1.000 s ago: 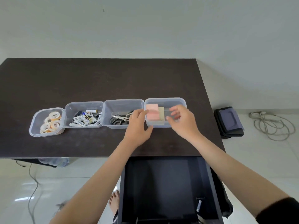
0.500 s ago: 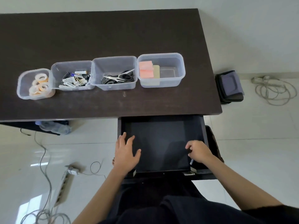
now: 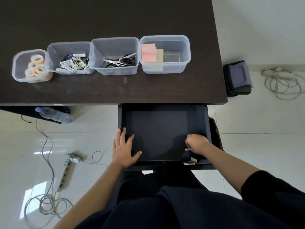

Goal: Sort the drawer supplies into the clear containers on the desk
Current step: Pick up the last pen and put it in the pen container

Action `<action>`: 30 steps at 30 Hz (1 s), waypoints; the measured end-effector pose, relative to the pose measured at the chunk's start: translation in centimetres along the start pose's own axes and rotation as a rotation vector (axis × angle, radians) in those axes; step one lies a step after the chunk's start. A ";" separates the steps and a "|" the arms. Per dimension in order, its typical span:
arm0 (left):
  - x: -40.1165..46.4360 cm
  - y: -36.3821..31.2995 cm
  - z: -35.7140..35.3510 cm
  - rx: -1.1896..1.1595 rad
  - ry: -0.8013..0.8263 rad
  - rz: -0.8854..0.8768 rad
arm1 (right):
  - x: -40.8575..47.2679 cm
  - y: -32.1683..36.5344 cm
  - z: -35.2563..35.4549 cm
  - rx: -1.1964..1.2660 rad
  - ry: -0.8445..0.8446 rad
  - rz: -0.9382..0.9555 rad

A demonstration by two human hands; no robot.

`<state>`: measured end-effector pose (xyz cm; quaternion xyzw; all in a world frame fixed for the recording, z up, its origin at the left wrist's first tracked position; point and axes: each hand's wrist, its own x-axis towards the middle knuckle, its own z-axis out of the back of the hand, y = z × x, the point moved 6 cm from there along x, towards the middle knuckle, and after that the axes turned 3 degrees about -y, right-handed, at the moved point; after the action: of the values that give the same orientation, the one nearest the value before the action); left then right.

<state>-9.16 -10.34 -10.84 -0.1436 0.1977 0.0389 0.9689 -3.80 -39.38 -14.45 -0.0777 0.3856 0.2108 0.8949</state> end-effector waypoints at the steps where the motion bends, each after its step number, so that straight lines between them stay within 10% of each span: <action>1: 0.0 0.0 0.0 -0.004 -0.006 0.001 | 0.0 0.0 0.0 0.001 -0.007 -0.005; 9: 0.2 0.3 -0.3 0.009 -0.004 0.004 | -0.3 0.3 -0.2 0.001 -0.032 0.026; 30: 2.0 1.2 7.6 -0.445 -0.217 -0.101 | -1.3 4.8 14.7 1.336 -0.476 -0.064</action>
<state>-4.62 -6.96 -5.26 -0.3579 0.0719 0.0484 0.9297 2.97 -30.99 -3.22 0.5247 0.2237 -0.0861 0.8169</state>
